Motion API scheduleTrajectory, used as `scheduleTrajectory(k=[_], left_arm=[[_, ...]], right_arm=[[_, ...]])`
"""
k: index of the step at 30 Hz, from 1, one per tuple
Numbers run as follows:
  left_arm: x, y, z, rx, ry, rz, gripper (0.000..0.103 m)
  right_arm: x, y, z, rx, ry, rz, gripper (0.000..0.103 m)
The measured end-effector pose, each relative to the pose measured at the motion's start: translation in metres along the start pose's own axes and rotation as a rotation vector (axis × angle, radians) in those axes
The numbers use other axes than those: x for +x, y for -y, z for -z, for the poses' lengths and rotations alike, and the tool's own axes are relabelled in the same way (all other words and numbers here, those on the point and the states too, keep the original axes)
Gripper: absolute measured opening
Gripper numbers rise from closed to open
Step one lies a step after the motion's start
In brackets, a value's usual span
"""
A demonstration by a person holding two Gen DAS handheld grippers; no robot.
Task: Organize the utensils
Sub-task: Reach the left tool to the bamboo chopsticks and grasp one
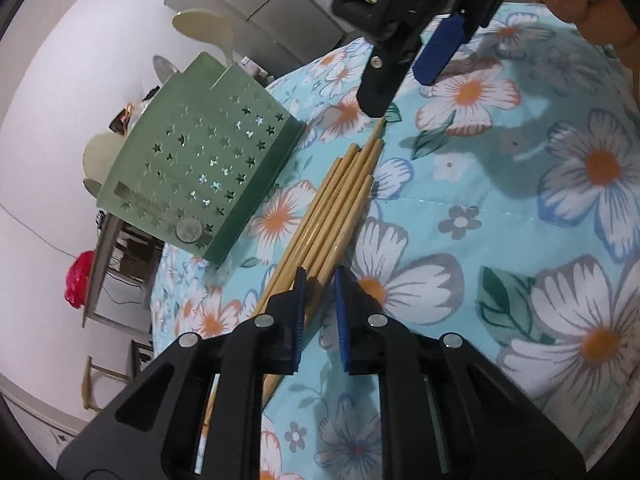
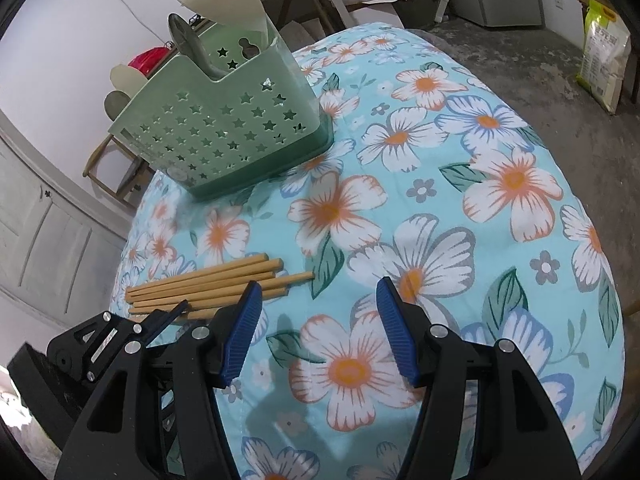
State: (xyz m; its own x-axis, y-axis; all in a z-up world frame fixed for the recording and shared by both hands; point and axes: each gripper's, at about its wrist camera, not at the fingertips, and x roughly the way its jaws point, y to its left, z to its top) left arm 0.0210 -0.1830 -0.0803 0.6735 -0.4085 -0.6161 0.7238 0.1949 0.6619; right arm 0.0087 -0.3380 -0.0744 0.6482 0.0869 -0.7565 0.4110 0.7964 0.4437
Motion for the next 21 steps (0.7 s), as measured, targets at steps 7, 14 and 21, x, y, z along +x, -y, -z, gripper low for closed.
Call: scheduleTrajectory(k=[7,14,21], left_arm=[[-0.021,0.002,0.002,-0.034,-0.03,0.047,0.012],[-0.027,-0.022,0.023,-0.271,-0.127,0.191,0.008],[-0.032,-0.023,0.032,-0.309,-0.13,0.185,0.008]], right_arm=[[-0.002,0.001,-0.001,0.017,-0.009,-0.02,0.058],[-0.004,-0.007,0.002,0.065,-0.062,-0.161,0.052],[0.023,-0.008,0.007,0.158,-0.119,-0.159,0.043]])
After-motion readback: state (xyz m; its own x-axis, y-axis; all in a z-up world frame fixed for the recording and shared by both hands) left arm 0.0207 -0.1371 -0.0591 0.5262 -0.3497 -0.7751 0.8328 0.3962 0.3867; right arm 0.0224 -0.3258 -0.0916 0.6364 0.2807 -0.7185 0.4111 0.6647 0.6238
